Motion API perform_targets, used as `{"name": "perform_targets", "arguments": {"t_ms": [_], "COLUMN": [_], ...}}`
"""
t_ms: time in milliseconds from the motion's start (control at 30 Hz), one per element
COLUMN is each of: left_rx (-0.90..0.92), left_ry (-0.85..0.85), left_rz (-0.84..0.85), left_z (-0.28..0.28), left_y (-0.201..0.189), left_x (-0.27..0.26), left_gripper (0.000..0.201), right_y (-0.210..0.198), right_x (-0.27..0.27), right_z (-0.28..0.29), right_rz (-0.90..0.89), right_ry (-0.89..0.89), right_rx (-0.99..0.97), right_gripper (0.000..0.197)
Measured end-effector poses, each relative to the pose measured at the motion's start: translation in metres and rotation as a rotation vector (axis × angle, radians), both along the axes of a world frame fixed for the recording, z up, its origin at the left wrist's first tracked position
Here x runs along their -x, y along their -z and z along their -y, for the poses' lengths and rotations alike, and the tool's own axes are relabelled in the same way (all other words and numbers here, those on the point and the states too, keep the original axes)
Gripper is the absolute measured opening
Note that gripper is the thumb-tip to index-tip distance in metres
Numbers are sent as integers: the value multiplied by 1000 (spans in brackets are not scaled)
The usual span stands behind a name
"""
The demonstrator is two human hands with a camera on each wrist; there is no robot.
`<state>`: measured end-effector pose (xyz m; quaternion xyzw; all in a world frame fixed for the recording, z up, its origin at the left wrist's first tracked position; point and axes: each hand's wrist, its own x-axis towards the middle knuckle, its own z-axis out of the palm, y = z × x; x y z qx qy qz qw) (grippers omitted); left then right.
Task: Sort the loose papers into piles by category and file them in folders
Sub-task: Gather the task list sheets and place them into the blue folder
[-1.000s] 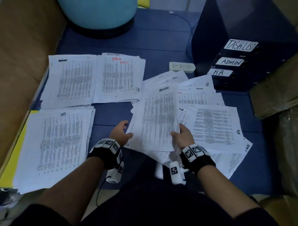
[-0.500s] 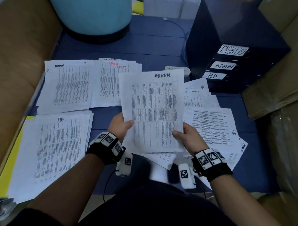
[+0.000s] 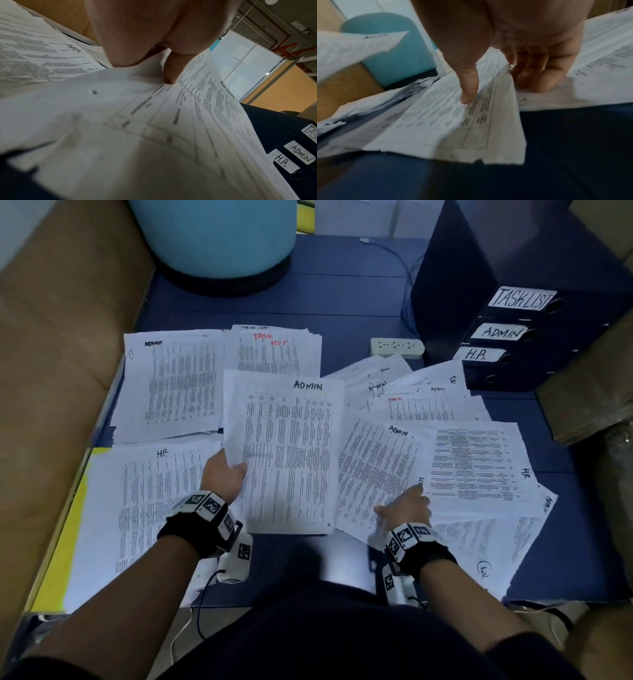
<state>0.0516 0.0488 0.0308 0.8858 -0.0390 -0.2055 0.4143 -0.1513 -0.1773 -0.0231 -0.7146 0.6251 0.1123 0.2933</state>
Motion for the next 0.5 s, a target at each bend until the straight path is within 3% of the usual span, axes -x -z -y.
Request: {"name": "perform_targets", "arguments": {"t_ms": [133, 267, 500], "left_rx": [-1, 23, 54], "left_ry": [40, 60, 51], "left_rz": [-15, -35, -56], "left_z": [-5, -11, -9], "left_y": [-5, -7, -7], "left_x": [-2, -7, -3], "left_gripper": [7, 16, 19], "right_y": [-1, -19, -47], "right_x": [0, 15, 44], "right_z": [-4, 5, 24], "right_rz": [146, 299, 630], "right_ry": [83, 57, 147], "right_rx": [-22, 41, 158], "right_gripper": [71, 26, 12]}}
